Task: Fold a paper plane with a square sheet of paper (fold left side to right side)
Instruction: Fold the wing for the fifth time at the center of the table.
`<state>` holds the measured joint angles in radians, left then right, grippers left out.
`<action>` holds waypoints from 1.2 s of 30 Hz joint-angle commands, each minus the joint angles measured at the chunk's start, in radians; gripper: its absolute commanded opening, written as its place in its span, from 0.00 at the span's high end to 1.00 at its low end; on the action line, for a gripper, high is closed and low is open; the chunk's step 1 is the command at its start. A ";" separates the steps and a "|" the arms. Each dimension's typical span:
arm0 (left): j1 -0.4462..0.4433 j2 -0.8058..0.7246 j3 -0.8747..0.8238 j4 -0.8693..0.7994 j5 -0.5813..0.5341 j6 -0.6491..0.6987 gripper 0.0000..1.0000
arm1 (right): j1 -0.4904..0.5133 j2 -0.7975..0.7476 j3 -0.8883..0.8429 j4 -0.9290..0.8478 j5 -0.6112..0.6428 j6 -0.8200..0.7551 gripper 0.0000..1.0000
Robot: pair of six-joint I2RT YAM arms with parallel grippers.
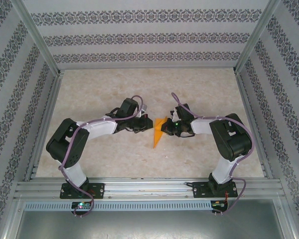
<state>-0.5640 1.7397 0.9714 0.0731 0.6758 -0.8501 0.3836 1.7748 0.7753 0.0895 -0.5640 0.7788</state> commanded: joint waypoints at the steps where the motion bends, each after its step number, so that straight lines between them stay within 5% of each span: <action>1: -0.032 0.033 0.026 -0.014 0.063 -0.049 0.96 | -0.002 0.043 -0.034 -0.107 0.078 -0.015 1.00; 36: -0.081 0.207 -0.009 0.033 0.039 -0.057 0.99 | 0.000 0.055 -0.015 -0.158 0.093 -0.038 1.00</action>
<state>-0.6350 1.9247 0.9771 0.1123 0.7254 -0.9237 0.3836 1.7775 0.7830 0.0742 -0.5644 0.7662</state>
